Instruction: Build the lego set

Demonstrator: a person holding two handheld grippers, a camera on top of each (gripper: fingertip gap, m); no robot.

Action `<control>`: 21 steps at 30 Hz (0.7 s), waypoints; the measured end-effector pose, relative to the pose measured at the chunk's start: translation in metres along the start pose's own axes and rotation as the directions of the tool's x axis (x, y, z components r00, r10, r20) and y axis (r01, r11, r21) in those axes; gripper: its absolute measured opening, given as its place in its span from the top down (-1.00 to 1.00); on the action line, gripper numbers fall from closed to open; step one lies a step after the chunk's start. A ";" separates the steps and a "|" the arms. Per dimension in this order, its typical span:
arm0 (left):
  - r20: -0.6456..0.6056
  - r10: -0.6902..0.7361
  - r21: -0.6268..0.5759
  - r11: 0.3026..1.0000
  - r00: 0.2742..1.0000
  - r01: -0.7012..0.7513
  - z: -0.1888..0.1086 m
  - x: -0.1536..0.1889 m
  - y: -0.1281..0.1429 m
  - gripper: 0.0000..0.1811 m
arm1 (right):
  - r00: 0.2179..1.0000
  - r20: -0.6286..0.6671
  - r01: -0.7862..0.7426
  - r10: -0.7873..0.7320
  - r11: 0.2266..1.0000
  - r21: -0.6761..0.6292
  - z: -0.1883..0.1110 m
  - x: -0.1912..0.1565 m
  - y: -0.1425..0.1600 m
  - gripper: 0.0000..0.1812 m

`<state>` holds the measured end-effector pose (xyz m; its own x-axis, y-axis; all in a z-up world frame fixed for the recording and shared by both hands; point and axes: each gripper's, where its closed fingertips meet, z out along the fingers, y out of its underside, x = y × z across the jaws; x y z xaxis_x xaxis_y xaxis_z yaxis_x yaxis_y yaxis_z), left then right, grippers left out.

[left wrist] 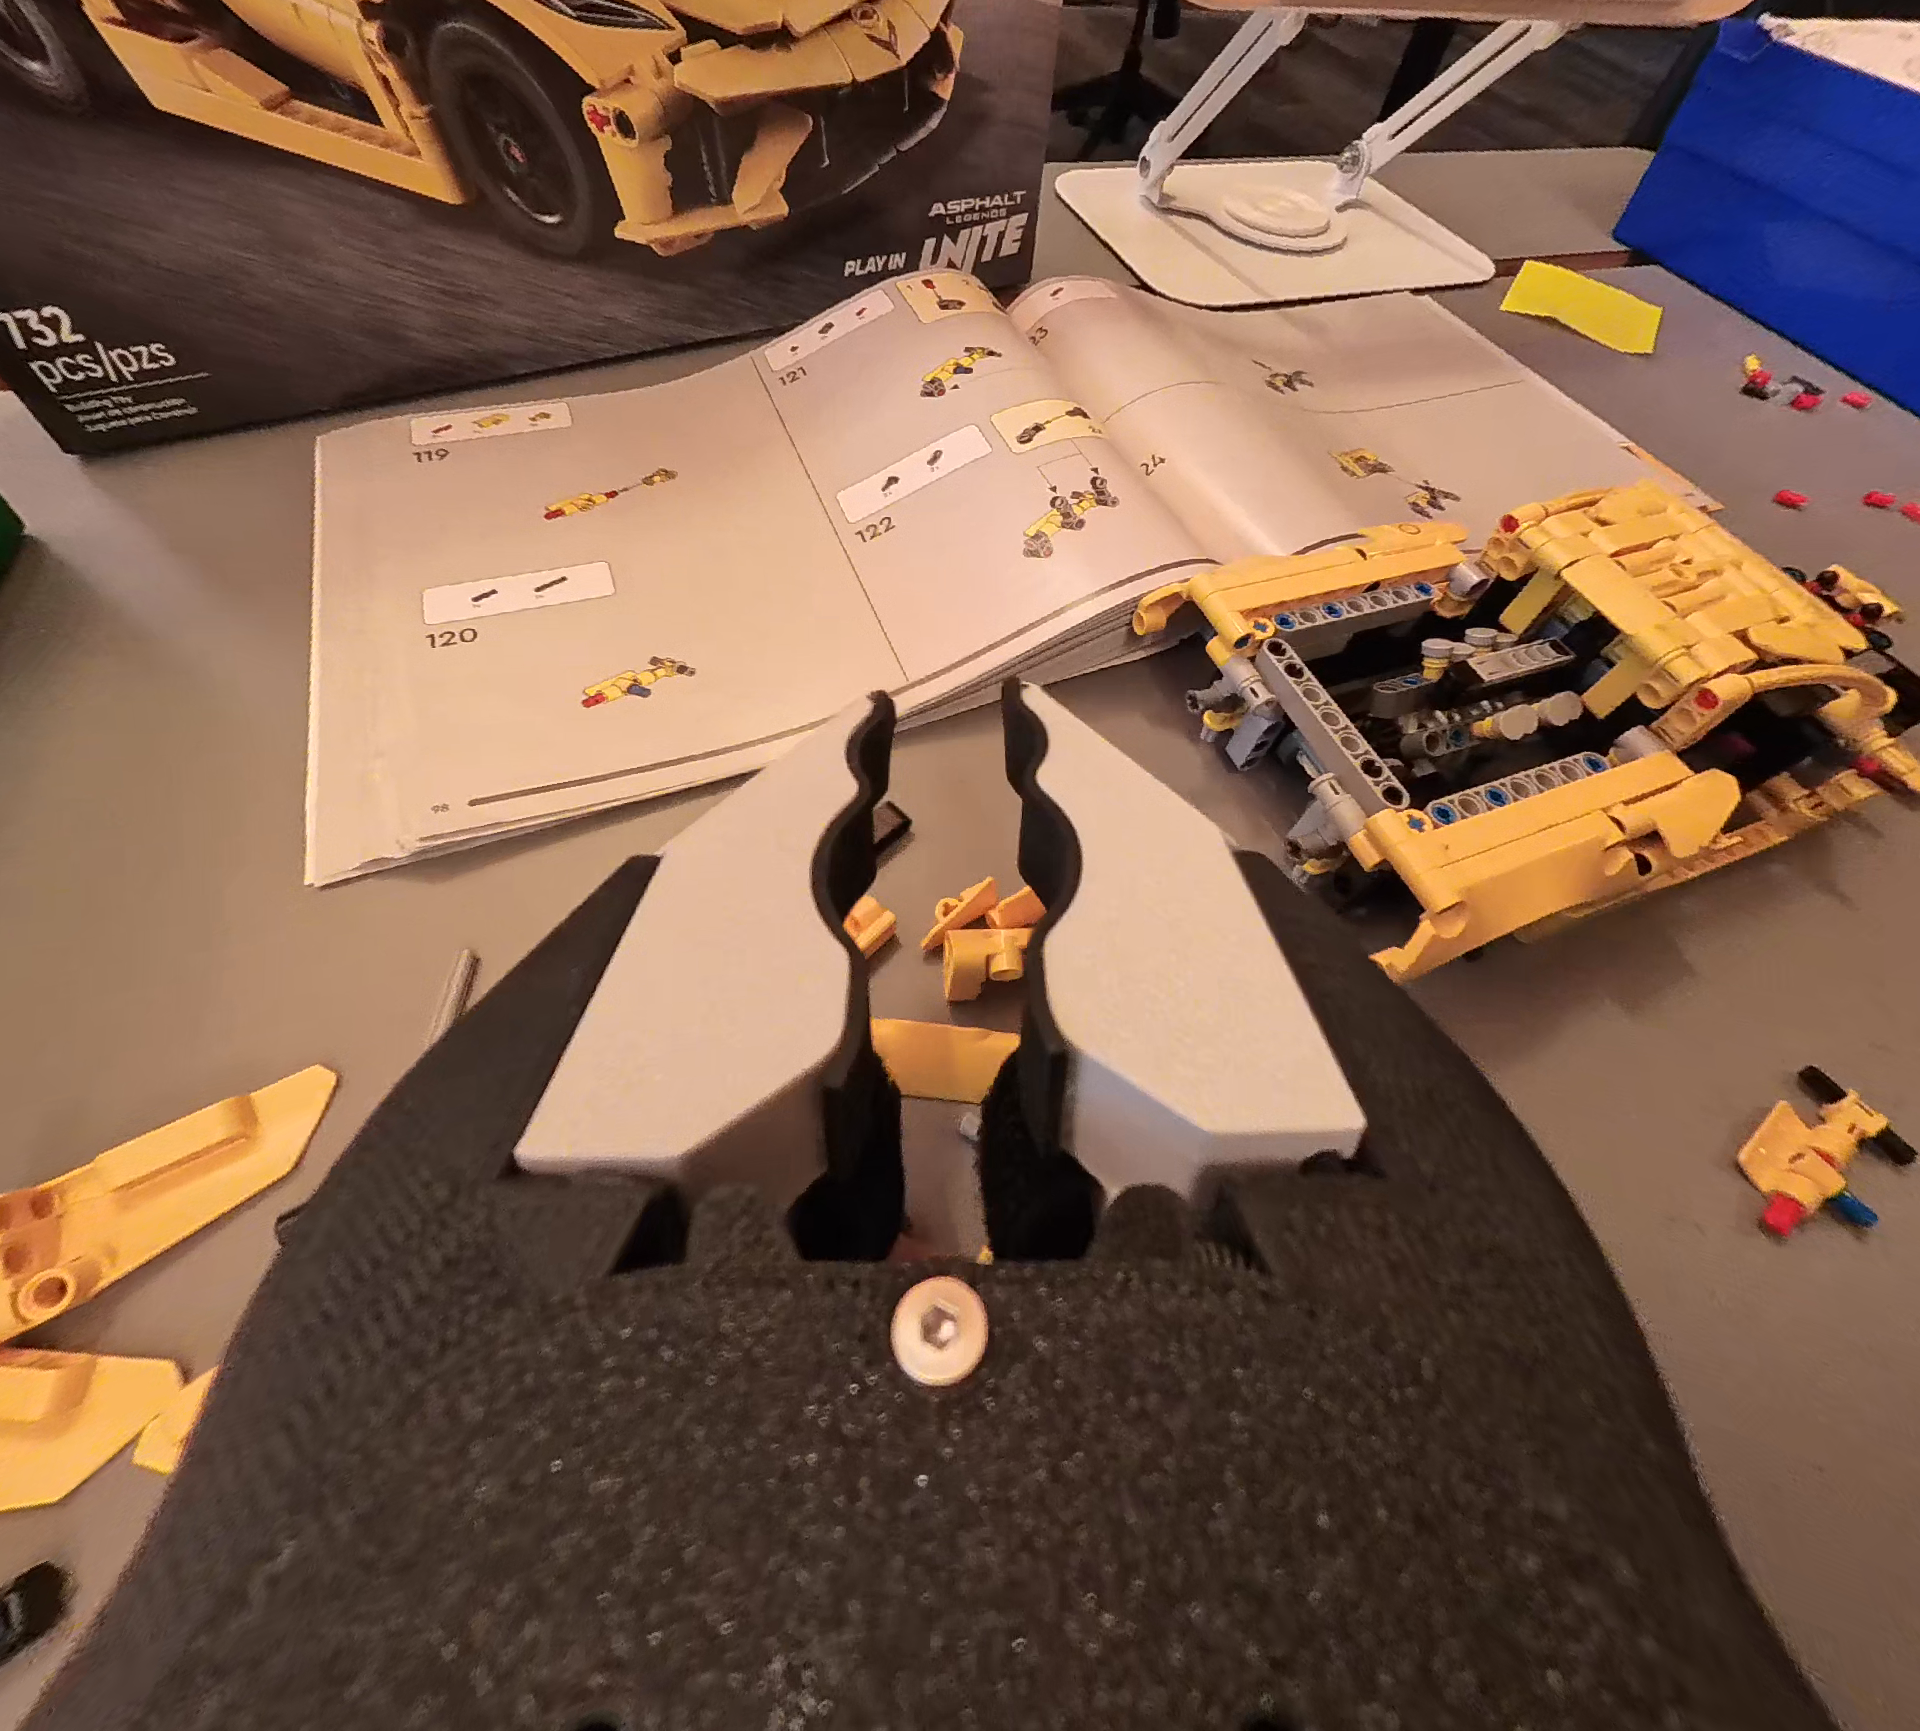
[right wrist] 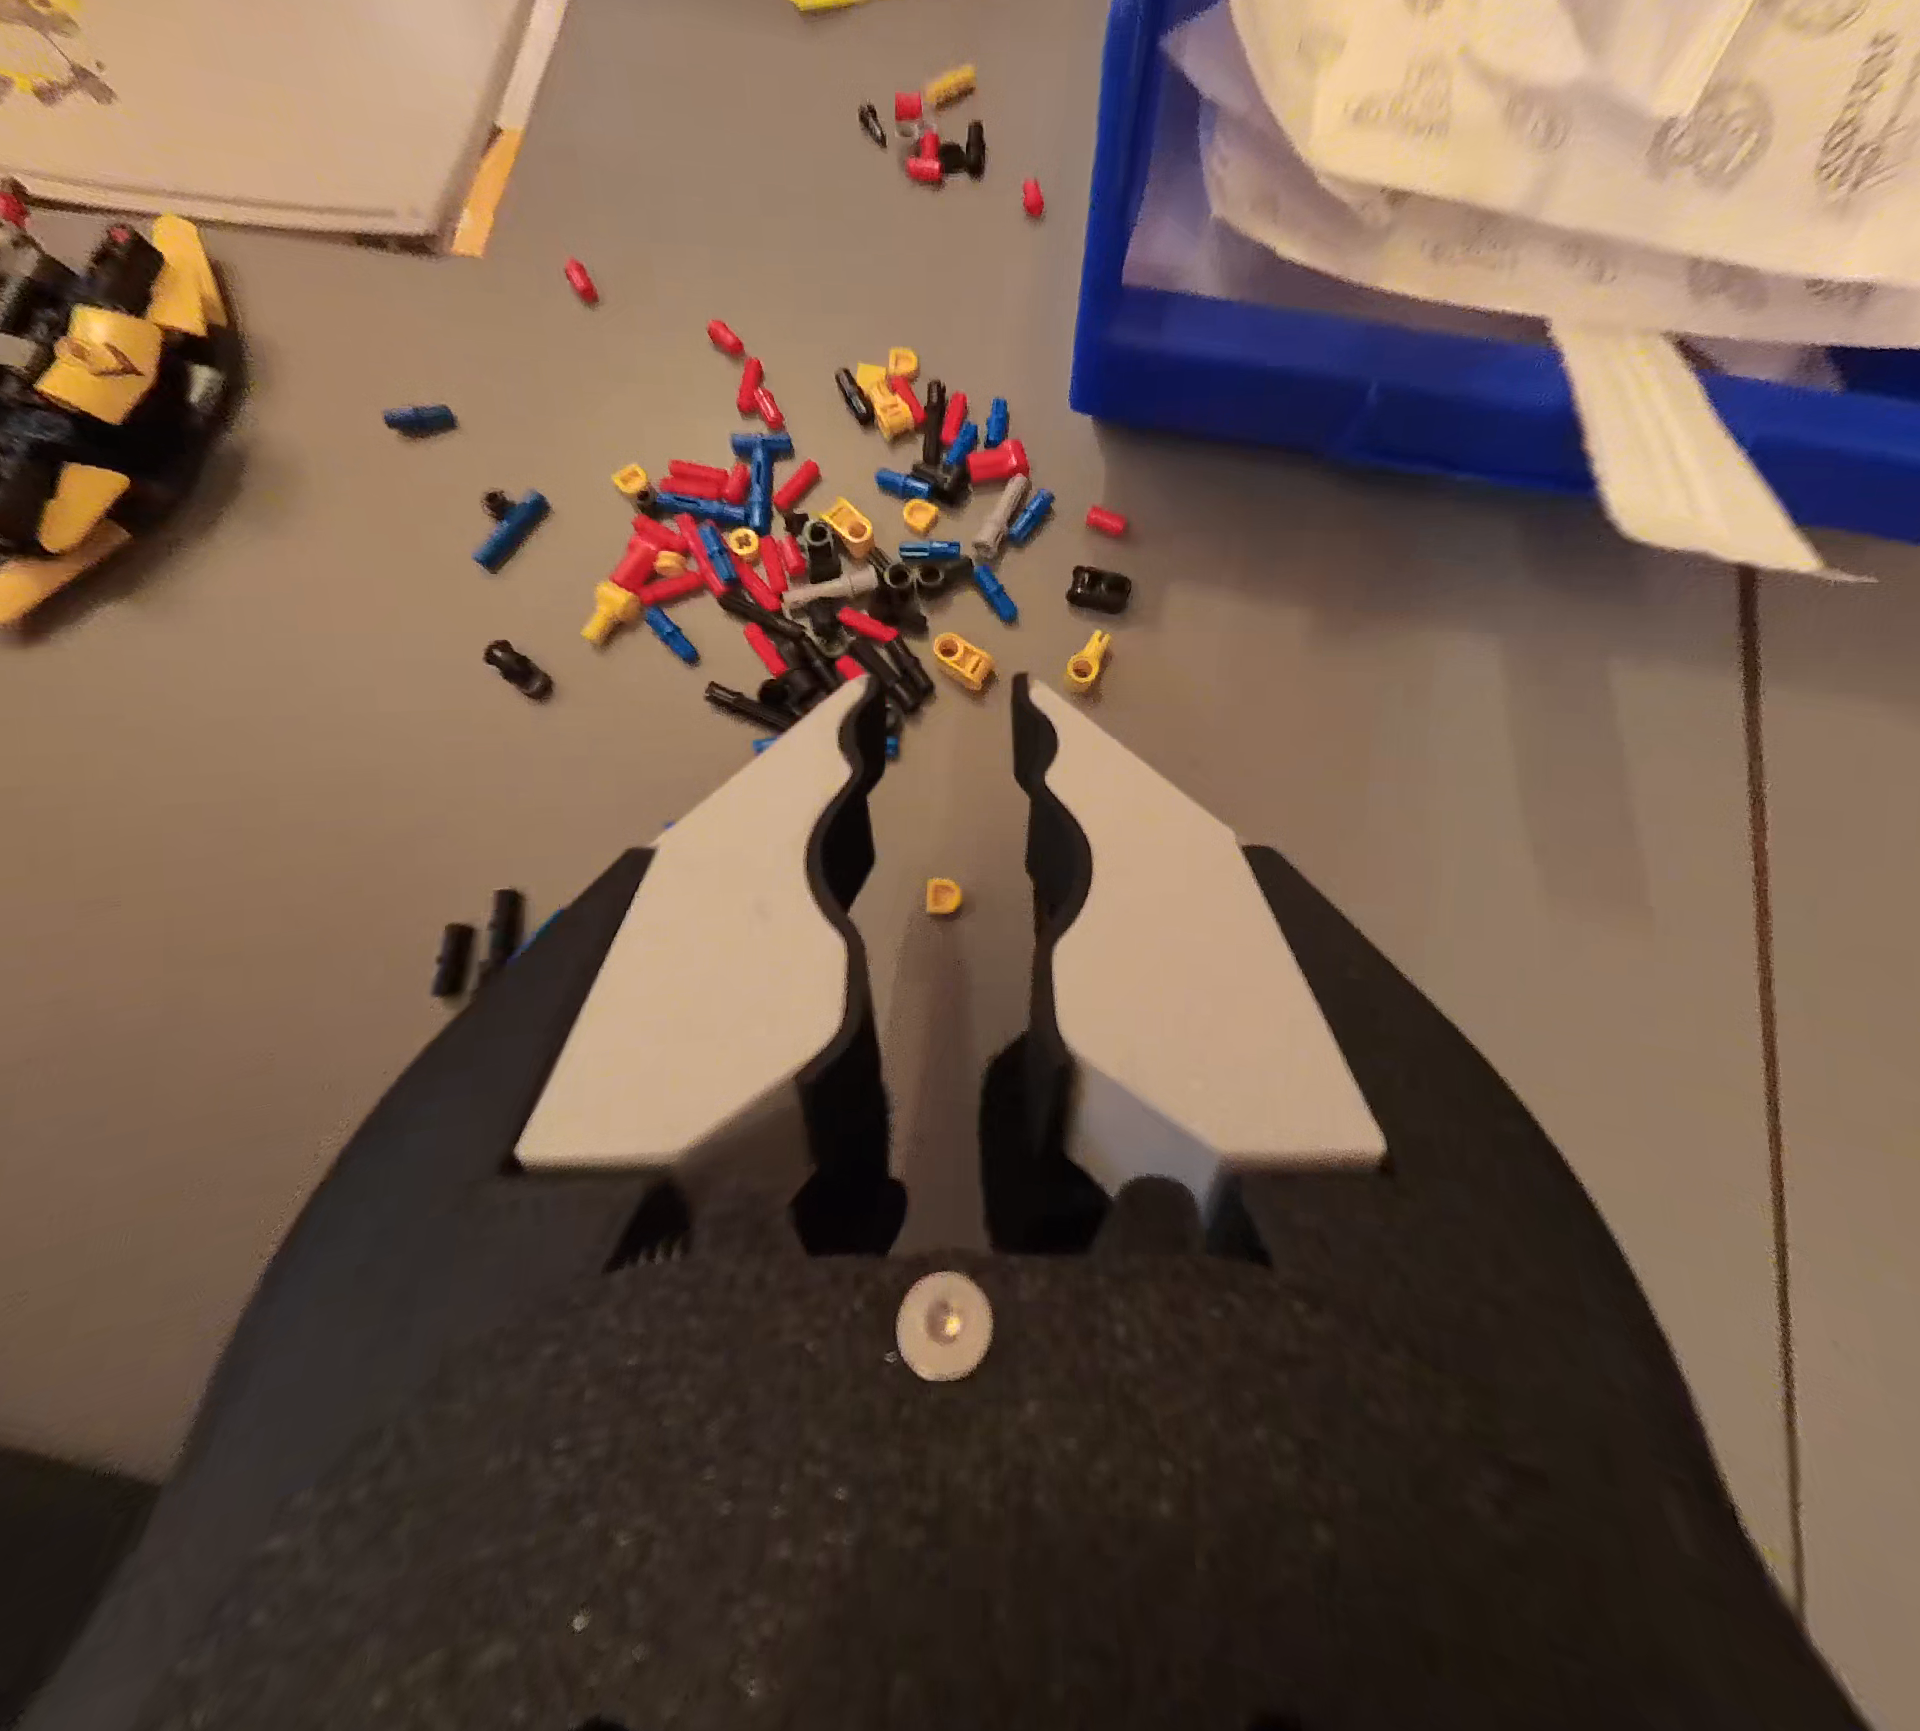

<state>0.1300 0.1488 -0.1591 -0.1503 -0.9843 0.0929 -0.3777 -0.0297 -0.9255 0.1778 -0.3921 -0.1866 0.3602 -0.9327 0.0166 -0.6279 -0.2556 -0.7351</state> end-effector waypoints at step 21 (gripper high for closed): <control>0.009 0.012 0.006 1.000 1.000 -0.012 0.004 -0.004 -0.002 0.77 | 0.890 0.315 0.383 -0.329 0.915 -0.126 0.069 -0.043 -0.021 0.89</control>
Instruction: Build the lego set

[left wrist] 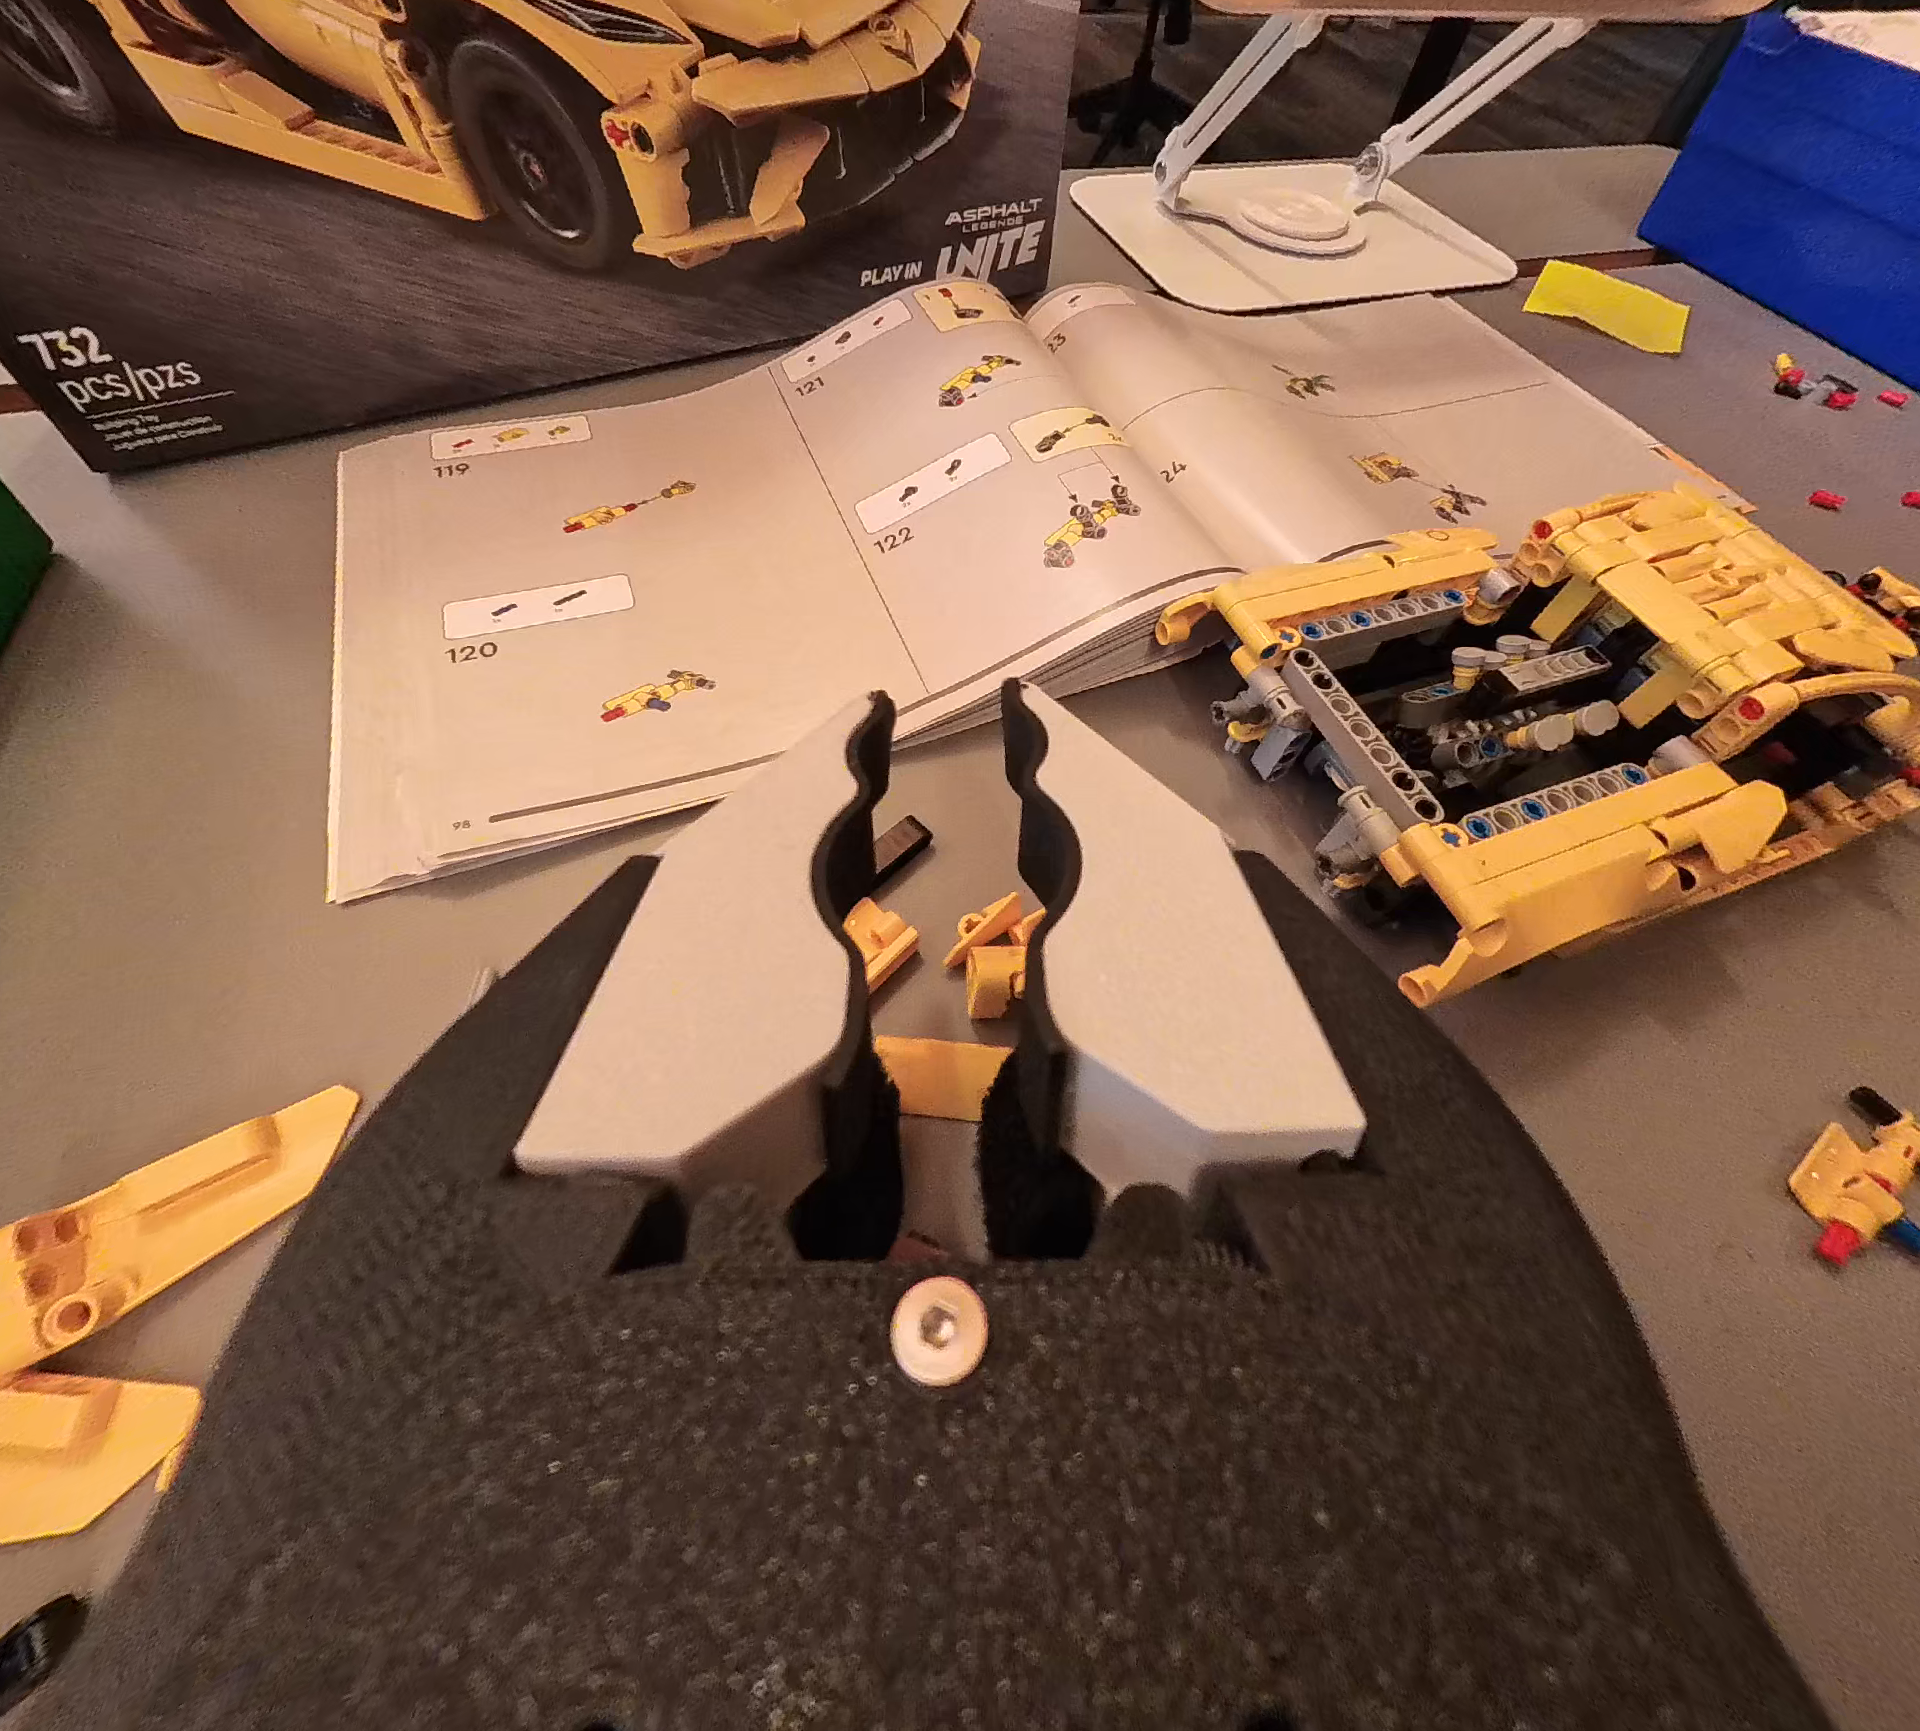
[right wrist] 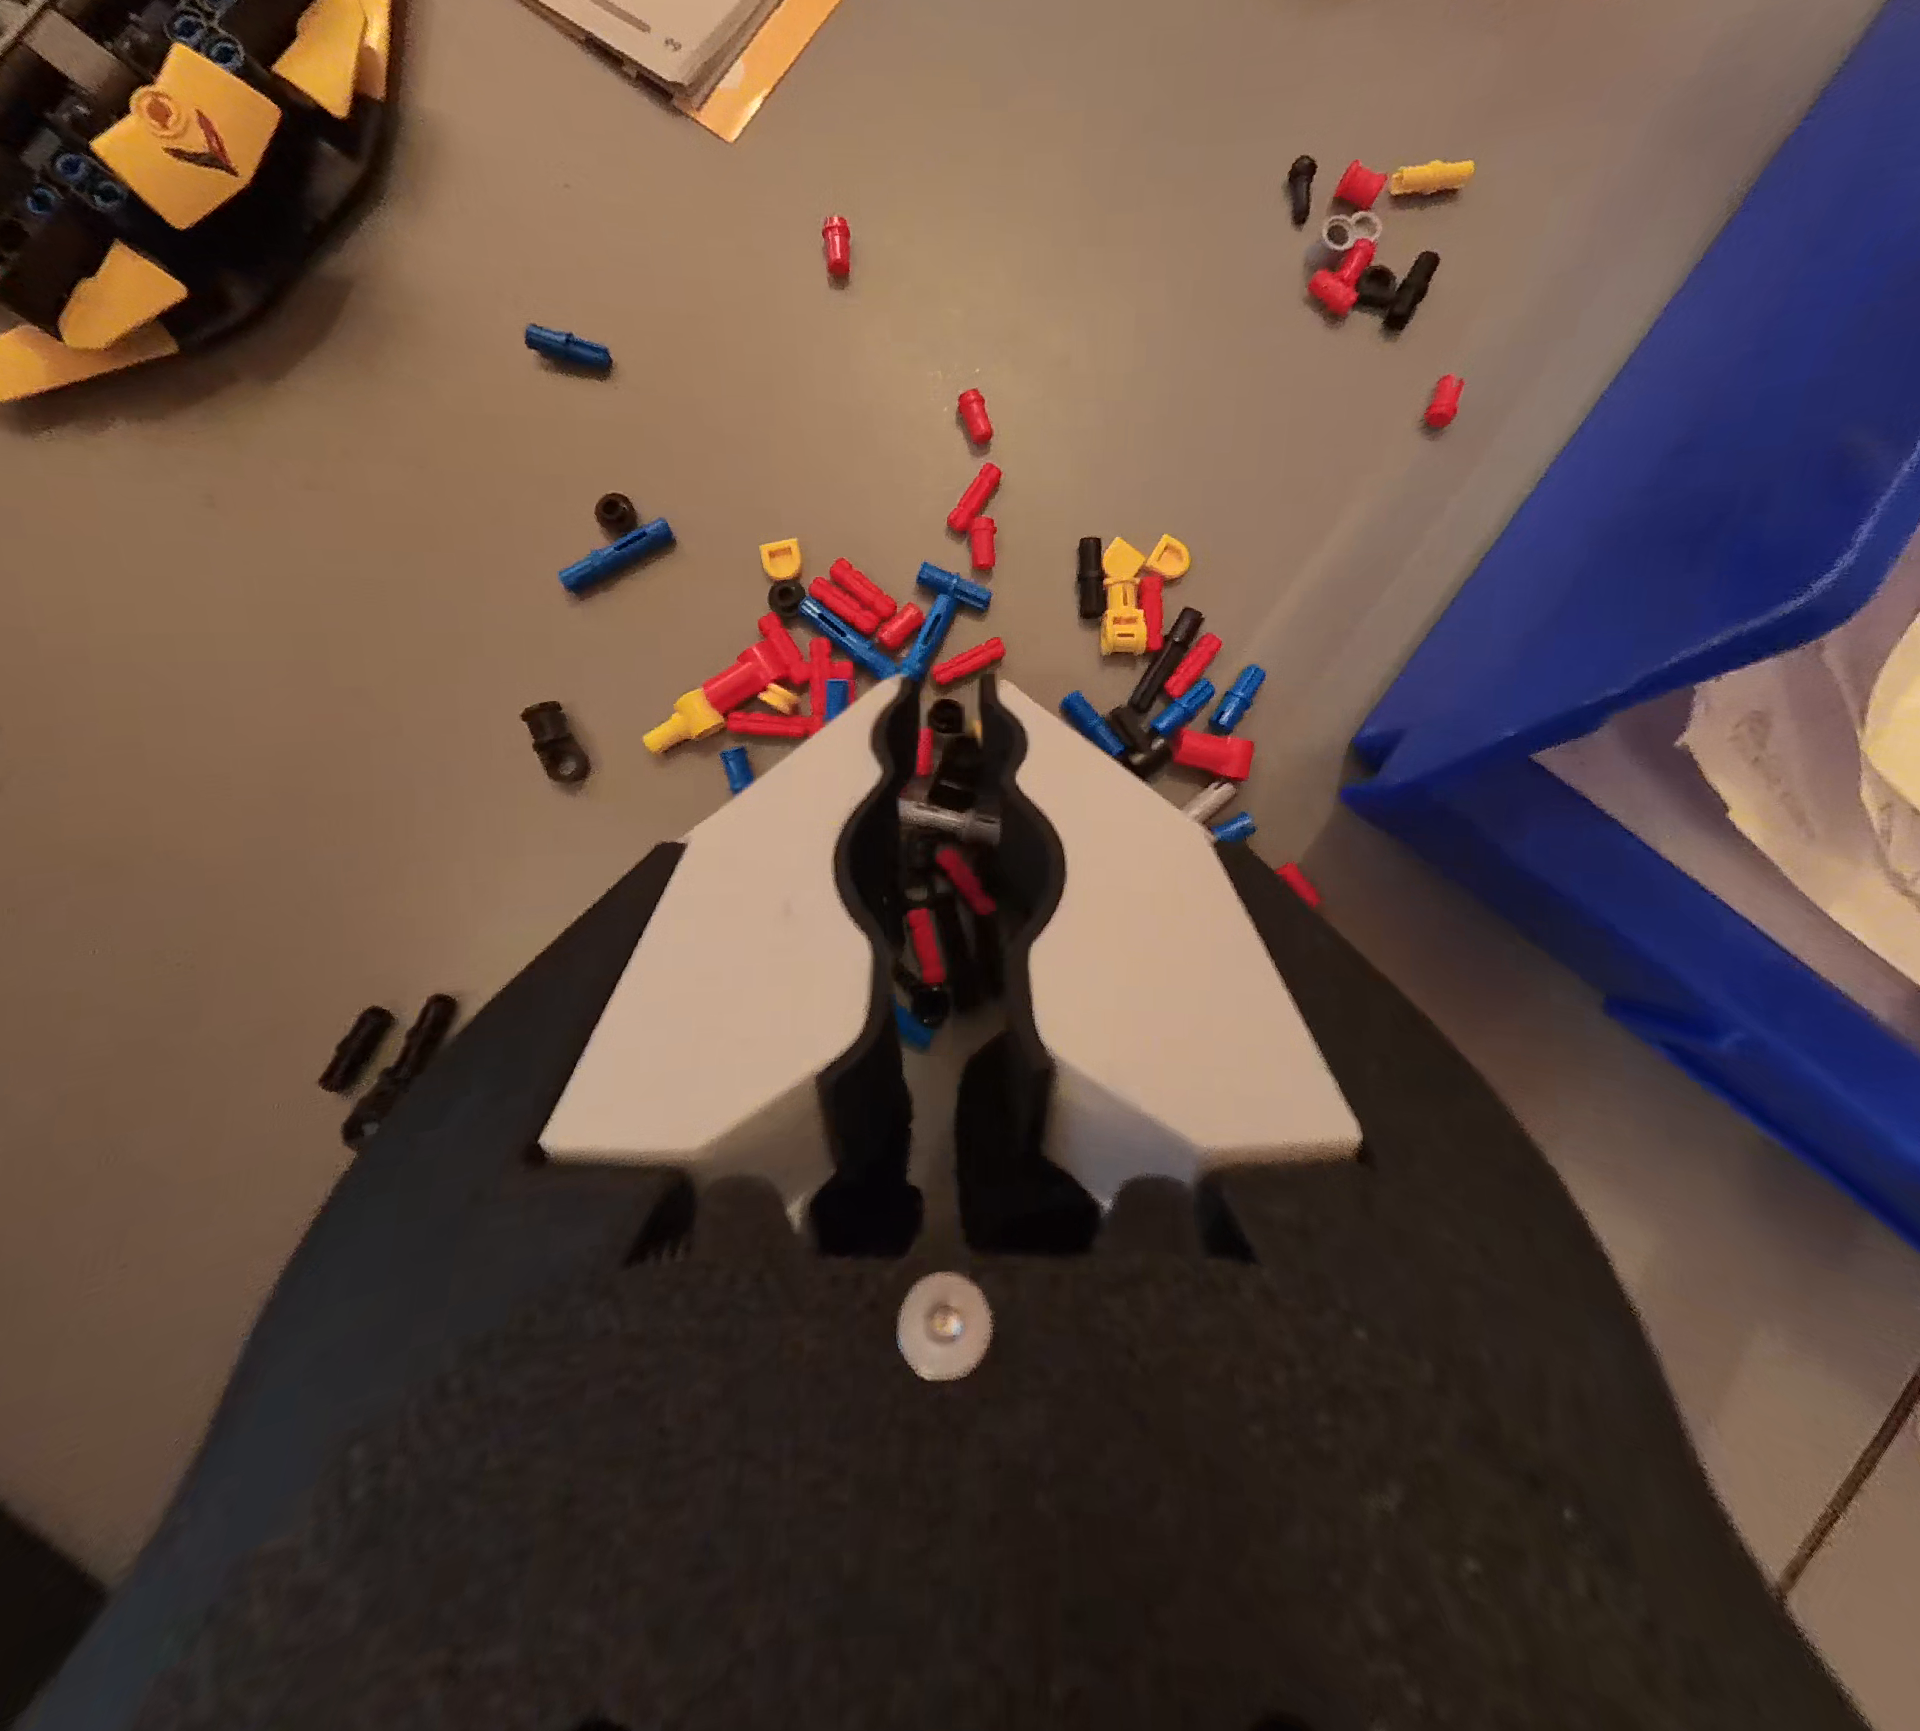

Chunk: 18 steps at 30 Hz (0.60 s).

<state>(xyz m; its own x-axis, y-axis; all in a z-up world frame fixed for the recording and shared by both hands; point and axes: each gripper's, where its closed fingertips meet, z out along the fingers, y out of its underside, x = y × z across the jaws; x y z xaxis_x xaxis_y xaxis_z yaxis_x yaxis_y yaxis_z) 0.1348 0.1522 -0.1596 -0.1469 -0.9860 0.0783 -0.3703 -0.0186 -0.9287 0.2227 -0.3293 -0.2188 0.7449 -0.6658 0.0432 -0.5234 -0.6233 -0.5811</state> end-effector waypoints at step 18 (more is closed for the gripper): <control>-0.002 0.012 0.002 1.000 1.000 -0.012 0.000 0.001 0.000 0.77 | 0.998 0.038 0.052 -0.050 0.997 -0.054 0.004 -0.001 0.002 0.93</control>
<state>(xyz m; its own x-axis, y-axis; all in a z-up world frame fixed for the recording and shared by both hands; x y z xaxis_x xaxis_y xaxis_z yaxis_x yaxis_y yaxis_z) 0.1345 0.1508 -0.1594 -0.1529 -0.9859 0.0683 -0.3665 -0.0076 -0.9304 0.2221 -0.3285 -0.2231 0.7854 -0.6176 0.0416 -0.5054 -0.6787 -0.5329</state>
